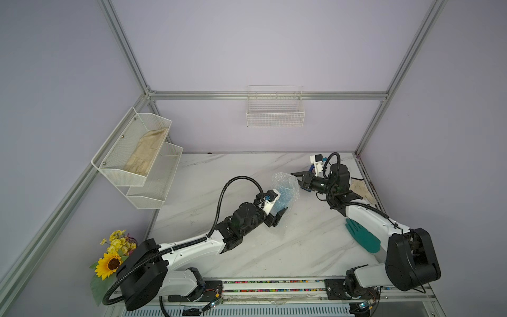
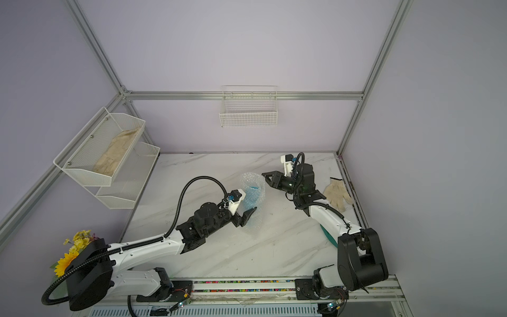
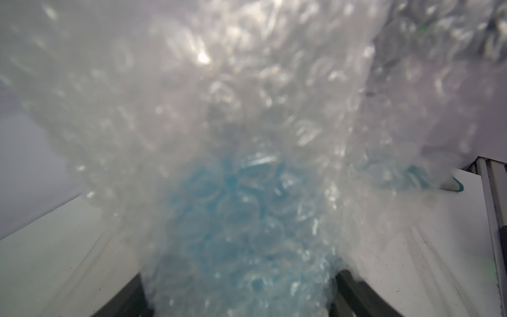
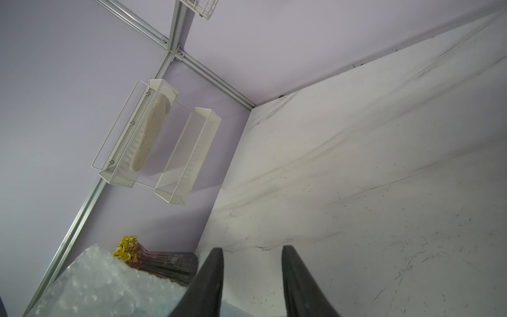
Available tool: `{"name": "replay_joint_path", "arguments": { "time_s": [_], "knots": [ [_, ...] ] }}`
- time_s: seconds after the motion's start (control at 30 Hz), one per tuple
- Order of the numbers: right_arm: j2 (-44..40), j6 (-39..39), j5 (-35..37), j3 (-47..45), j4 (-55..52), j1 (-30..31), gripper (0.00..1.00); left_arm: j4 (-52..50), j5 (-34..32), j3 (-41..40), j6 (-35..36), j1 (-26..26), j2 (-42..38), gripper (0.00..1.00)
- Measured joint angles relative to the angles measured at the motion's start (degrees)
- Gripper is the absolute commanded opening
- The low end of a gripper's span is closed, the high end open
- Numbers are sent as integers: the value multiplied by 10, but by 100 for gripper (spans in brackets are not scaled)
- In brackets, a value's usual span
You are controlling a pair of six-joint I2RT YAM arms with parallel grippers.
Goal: Wrap wine glasses in bubble wrap
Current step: Pick up the bubble wrap from the center of the board, then wrap the wine glass in bubble wrap.
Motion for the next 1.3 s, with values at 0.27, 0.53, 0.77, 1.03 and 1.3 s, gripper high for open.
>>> {"name": "replay_joint_path", "arguments": {
  "time_s": [0.27,0.53,0.77,1.03,1.3],
  "knots": [
    [-52,3,1,-17,-7,25,39,52,-90,-75,7,-53,-30,78],
    [-95,2,1,-17,-38,45,39,64,-119,-103,-7,-66,-40,78],
    [-121,-4,1,-21,-66,46,39,82,-120,-103,-15,-66,-16,78],
    [-154,-38,-21,-40,-94,46,39,81,-132,-101,-21,-66,4,78],
    [-203,-105,-76,-39,-150,56,37,71,-133,-97,-22,-65,11,79]
  ]
}}
